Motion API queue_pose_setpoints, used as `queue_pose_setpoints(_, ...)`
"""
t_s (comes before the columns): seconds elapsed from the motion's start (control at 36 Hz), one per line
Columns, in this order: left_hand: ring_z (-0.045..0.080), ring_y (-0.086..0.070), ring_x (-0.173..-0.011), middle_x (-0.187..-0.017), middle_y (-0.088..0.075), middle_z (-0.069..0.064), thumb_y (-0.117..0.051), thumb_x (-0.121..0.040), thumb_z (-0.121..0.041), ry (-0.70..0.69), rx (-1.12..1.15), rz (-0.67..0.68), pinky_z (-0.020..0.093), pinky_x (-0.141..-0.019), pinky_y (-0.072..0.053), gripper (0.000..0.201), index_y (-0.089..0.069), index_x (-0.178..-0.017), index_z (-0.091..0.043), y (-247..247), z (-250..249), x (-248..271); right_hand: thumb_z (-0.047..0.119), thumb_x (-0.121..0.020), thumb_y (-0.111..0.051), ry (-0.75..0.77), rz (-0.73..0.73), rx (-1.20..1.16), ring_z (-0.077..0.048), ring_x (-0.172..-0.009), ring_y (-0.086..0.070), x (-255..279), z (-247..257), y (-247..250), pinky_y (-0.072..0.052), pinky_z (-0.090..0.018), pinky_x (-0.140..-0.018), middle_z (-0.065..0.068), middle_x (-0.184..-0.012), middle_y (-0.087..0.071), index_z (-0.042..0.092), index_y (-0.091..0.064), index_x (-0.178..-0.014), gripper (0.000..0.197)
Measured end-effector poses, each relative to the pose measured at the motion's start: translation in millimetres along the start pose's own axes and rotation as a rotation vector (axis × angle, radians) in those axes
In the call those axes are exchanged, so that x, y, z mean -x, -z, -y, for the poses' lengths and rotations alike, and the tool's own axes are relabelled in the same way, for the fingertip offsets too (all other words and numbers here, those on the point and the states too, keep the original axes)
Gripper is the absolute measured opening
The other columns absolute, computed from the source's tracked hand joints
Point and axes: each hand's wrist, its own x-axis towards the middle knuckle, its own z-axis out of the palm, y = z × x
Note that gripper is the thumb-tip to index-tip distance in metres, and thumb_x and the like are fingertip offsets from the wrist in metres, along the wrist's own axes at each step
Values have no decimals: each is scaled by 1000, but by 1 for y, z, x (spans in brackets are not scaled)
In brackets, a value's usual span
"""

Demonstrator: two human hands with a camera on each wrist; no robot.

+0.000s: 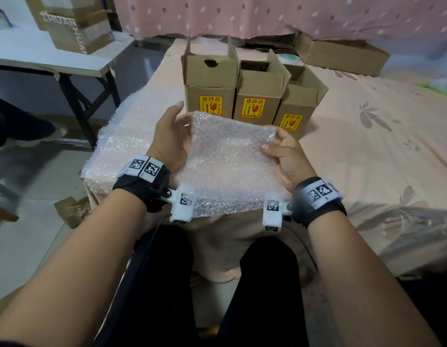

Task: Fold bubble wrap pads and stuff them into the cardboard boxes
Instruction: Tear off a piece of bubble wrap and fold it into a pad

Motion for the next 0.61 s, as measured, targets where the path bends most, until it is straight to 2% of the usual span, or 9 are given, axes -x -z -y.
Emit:
queue_pose_setpoints(0.06,29,-63,-99,-109,-65,13,-44,-95,-57,-17,-111,41,41,-90,-50,53,-70,-107,-13,-1,2,0,-19,-91,-49,15,-31,-1,-23,-95,-71,-1,0,1,-59,-37,-84,-11,-106,-71,6,-56,-121,40)
queue_pose_setpoints(0.11,23,-70,-93,-101,-72,3,-45,-99,-49,-40,-194,114,37,-85,-57,39,-71,-107,-21,-5,3,3,-18,-91,-50,32,-65,-1,-23,-95,-71,-1,0,1,-59,-37,-81,-12,-109,-70,7,-54,-124,41)
queue_pose_setpoints(0.17,21,-72,-93,-102,-74,1,-50,-95,-43,12,-225,186,34,-76,-60,33,-68,-112,-20,-6,4,5,-17,-92,-48,56,-98,0,-22,-92,-71,-2,1,1,-59,-37,-81,-10,-107,-71,9,-55,-121,39)
queue_pose_setpoints(0.25,25,-73,-90,-103,-74,9,-59,-89,-33,52,-296,234,35,-73,-60,35,-66,-113,-8,-4,5,5,-18,-92,-46,97,-141,-7,-21,-90,-71,-2,2,2,-57,-39,-86,-6,-102,-73,12,-55,-118,40)
queue_pose_setpoints(0.36,23,-71,-79,-94,-71,13,-70,-90,-9,47,-429,169,32,-72,-59,22,-67,-106,5,0,8,3,-14,-93,-48,94,-185,-26,-22,-93,-71,-2,3,4,-57,-39,-87,-10,-112,-70,12,-52,-128,43)
queue_pose_setpoints(0.44,21,-70,-77,-91,-71,12,-70,-89,-2,-12,-464,122,29,-69,-57,21,-67,-106,10,2,11,0,1,-89,-62,46,-174,-46,-32,-114,-66,-2,1,2,-51,-49,-101,-16,-130,-65,10,-48,-141,55)
queue_pose_setpoints(0.5,18,-70,-78,-89,-73,8,-68,-90,2,-60,-423,112,27,-70,-56,10,-69,-99,1,2,11,0,9,-83,-69,21,-136,-37,-35,-119,-63,0,1,-2,-48,-52,-103,-16,-131,-65,10,-50,-141,61)
queue_pose_setpoints(0.53,18,-70,-81,-91,-73,8,-68,-90,3,-78,-399,102,26,-71,-56,11,-69,-101,1,2,11,-1,11,-81,-71,18,-122,-26,-35,-120,-62,0,1,-3,-47,-52,-105,-16,-129,-66,9,-51,-139,61)
queue_pose_setpoints(0.61,19,-71,-89,-102,-73,14,-68,-89,4,-104,-341,69,26,-78,-57,24,-65,-113,8,0,11,-1,9,-82,-72,28,-75,14,-33,-119,-62,1,0,-2,-43,-52,-110,-14,-125,-69,8,-57,-132,53)
